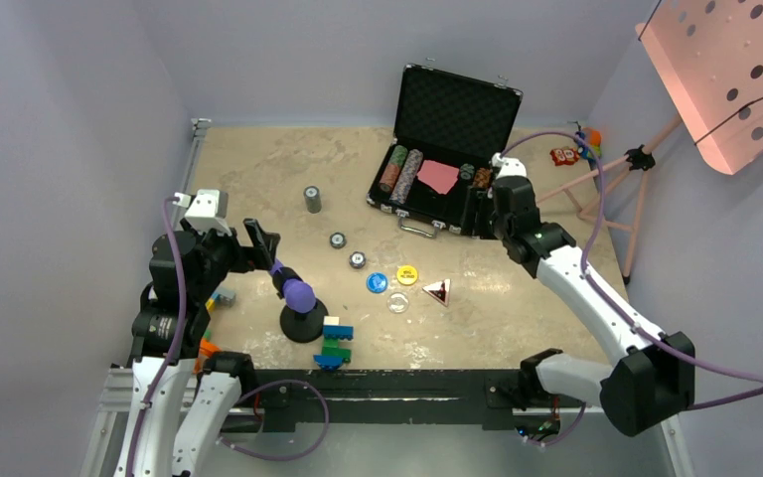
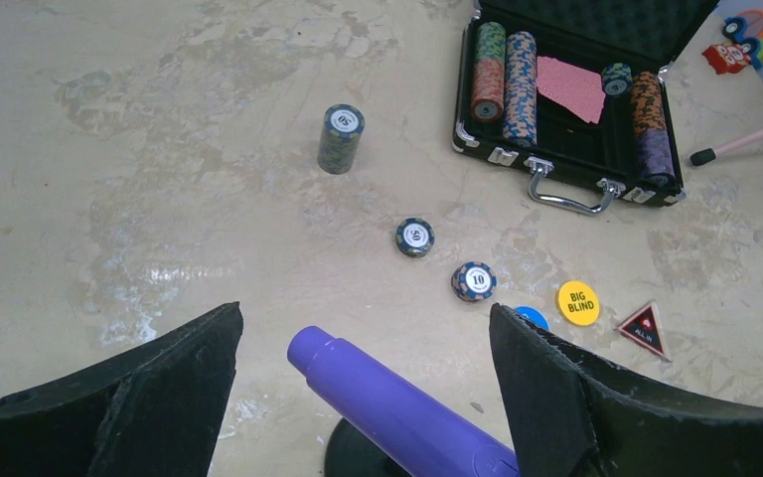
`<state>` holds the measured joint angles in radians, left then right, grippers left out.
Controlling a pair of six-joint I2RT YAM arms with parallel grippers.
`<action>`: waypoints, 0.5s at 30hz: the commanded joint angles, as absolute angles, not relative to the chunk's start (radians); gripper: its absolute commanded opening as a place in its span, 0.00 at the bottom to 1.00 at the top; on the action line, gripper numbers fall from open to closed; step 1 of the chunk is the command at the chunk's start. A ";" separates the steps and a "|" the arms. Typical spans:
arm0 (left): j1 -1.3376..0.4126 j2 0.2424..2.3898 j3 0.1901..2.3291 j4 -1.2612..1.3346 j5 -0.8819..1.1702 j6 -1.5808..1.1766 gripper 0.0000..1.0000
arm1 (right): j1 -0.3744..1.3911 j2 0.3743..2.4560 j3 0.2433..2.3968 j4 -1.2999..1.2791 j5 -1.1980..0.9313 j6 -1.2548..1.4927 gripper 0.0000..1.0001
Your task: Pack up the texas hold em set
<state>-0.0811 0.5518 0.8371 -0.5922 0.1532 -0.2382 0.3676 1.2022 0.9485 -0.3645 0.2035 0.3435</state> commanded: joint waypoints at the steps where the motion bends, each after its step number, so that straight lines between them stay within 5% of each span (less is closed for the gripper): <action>1: -0.087 0.549 0.829 -0.560 0.192 -0.218 0.97 | 0.408 1.142 0.900 -0.452 0.171 0.382 0.68; 15: -0.087 0.554 0.827 -0.562 0.185 -0.224 0.97 | 0.727 1.331 0.844 -0.552 0.279 0.698 0.70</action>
<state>-0.0811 0.5522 0.8284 -0.5922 0.1753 -0.2386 0.6697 1.2819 0.8558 -0.5190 0.2264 0.5713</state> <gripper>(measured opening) 0.974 0.689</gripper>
